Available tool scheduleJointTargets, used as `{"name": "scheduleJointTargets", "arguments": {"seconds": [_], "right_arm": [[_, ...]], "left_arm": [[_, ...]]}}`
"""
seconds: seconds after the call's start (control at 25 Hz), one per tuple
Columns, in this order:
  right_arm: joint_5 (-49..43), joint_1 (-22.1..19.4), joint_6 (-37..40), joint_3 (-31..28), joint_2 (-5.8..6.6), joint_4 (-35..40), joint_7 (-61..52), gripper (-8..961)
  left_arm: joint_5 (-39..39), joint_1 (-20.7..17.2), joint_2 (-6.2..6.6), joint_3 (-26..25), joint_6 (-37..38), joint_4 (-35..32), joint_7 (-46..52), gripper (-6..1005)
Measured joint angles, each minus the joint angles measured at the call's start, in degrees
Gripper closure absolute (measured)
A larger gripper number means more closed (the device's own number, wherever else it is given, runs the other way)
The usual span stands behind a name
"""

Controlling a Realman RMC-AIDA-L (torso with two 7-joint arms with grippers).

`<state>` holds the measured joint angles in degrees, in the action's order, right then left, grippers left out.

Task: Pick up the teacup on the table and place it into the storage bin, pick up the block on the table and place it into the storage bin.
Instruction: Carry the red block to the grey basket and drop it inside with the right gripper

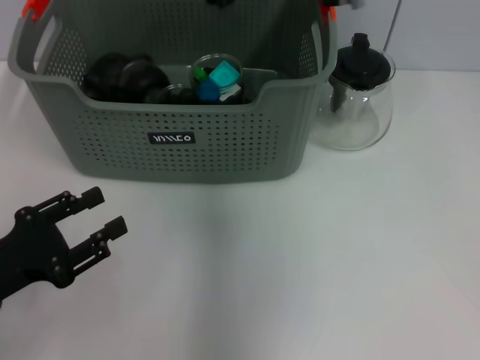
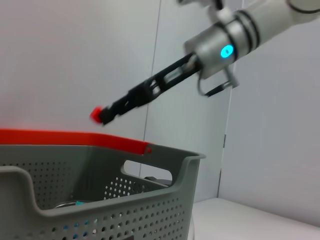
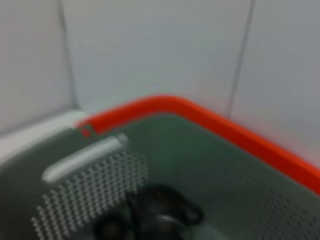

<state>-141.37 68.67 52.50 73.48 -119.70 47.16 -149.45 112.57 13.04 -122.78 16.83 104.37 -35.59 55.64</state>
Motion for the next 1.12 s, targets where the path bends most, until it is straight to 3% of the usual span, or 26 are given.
{"name": "scheduleJointTargets", "arguments": {"seconds": [0.12,0.28,0.84,0.96,1.12], "right_arm": [[-2.4,5.3,-4.6,-1.0,0.10,-9.5,-0.1,803],[-3.8,8.3,-8.0,-1.2,-0.05,-15.2,-0.3,797],[-3.9,7.9,-7.9,-0.2,-0.29,-16.0,-0.6,776],[-3.9,7.7,-7.9,-0.3,-0.28,-15.5,-0.7,538],[-3.5,6.9,-7.5,-0.6,-0.27,-14.1,-0.6,411]], "left_arm": [[0.0,0.1,-0.07,0.2,0.0,0.0,0.1,413],[0.2,0.1,-0.21,0.3,0.2,0.0,0.1,413],[0.3,-0.2,-0.27,0.0,1.1,0.0,0.0,413],[0.3,-0.4,-0.27,0.0,1.1,0.0,0.0,413],[0.2,-0.4,-0.27,0.0,1.1,0.0,0.0,413]]}}
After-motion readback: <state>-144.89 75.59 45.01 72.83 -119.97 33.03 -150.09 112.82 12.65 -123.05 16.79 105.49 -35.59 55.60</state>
